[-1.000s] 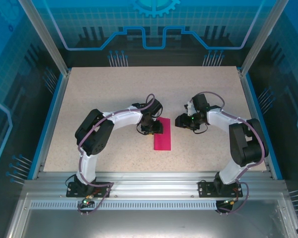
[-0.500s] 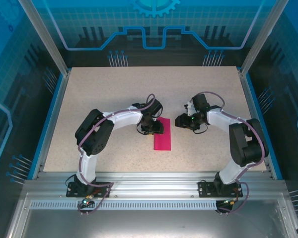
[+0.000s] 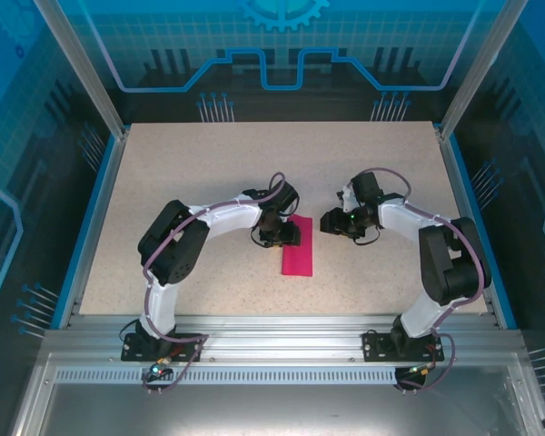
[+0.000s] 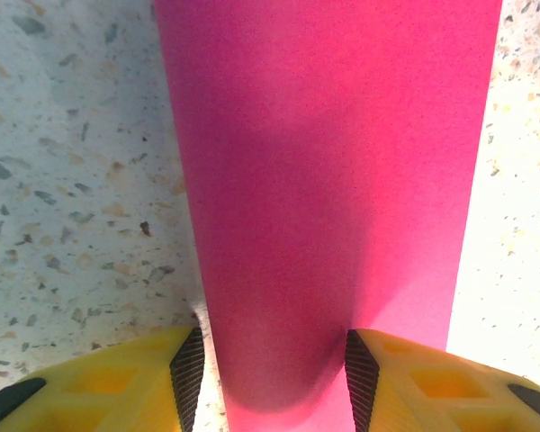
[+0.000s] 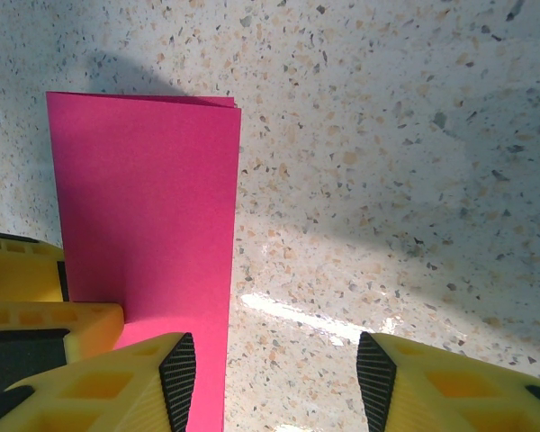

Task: Fold a paper plane with a square sheet of paper (fold left side to right side)
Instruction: First fold in half a square sheet of paper at the center of the table, then hold the square sheet of paper at the center of the table.

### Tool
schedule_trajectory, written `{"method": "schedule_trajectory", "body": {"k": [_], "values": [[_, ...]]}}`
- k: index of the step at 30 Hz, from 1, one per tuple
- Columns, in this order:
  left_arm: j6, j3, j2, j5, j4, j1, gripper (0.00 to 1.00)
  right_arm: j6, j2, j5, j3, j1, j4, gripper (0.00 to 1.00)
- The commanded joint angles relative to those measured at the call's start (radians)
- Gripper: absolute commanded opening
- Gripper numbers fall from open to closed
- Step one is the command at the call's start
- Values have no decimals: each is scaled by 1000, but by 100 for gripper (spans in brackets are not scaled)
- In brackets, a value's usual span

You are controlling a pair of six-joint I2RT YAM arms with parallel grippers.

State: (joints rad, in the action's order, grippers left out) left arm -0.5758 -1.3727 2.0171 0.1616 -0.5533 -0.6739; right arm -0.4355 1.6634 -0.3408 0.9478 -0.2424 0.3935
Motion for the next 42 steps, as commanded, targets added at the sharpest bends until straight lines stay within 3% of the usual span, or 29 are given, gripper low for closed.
{"method": "schedule_trajectory", "body": {"k": [1,42], "values": [[-5,-30,23,18,-31,-7,50,13,-2,-14,-15,-12,24,54],[-61,-15,22,-5,-27,10,49,17,-4,-19,-14,-19,34,54]]}}
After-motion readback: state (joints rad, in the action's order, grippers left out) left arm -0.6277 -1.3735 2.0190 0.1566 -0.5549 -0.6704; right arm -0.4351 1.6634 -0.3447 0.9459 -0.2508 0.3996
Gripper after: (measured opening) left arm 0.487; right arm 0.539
